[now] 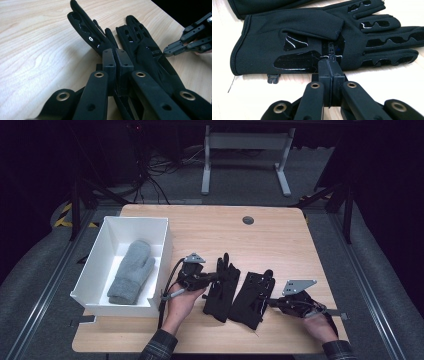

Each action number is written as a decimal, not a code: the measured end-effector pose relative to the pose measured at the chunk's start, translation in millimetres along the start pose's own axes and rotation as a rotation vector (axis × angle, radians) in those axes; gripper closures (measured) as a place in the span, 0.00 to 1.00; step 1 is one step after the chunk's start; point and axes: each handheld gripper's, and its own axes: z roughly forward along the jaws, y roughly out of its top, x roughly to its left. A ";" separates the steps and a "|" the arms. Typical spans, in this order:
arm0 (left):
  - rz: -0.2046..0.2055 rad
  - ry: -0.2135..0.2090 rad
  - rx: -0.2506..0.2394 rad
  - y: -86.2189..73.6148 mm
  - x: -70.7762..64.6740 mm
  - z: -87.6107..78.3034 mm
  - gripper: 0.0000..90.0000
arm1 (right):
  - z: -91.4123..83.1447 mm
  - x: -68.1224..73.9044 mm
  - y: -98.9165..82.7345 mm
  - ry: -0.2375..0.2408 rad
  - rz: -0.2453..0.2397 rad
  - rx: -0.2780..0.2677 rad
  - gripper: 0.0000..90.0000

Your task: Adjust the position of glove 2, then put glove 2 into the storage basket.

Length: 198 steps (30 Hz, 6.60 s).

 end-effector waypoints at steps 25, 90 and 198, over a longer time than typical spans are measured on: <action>0.010 -0.083 0.018 6.0 -8.3 -4.3 0.98 | 24.5 8.0 18.7 0.076 -0.025 -0.018 1.00; 0.085 -0.193 0.164 -10.7 -43.3 42.2 0.99 | 36.6 24.9 38.9 0.090 -0.071 -0.064 0.84; 0.167 -0.012 0.330 -6.9 -33.7 25.9 0.80 | 32.0 -12.5 10.0 -0.166 0.090 -0.063 0.16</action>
